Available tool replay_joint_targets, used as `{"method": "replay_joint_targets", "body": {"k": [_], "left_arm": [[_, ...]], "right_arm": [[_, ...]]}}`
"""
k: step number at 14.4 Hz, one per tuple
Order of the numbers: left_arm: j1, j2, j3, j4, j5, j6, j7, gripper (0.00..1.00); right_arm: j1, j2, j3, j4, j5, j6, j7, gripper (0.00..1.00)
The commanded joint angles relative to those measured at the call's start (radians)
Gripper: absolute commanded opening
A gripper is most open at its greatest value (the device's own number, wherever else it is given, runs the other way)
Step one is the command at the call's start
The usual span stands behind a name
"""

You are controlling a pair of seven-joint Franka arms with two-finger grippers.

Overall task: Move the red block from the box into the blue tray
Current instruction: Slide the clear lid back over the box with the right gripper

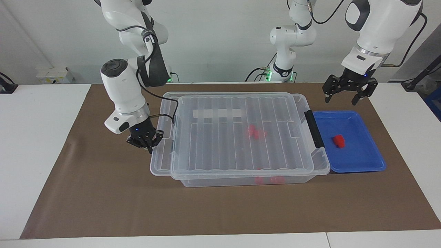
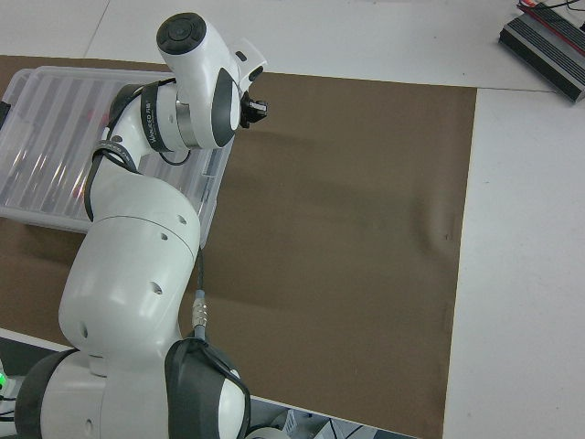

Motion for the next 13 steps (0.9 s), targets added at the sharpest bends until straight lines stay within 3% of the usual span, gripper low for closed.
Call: {"method": "replay_joint_targets", "body": {"k": [1, 13], "left_arm": [[-0.025, 0.033, 0.023, 0.041, -0.001, -0.050, 0.004, 1.00], [-0.022, -0.010, 0.020, 0.031, 0.002, -0.058, 0.002, 1.00]], "right_arm": [[0.025, -0.018, 0.003, -0.024, 0.022, -0.017, 0.051, 0.00], [0.044, -0.021, 0.003, -0.023, 0.022, -0.021, 0.076, 0.00]]}}
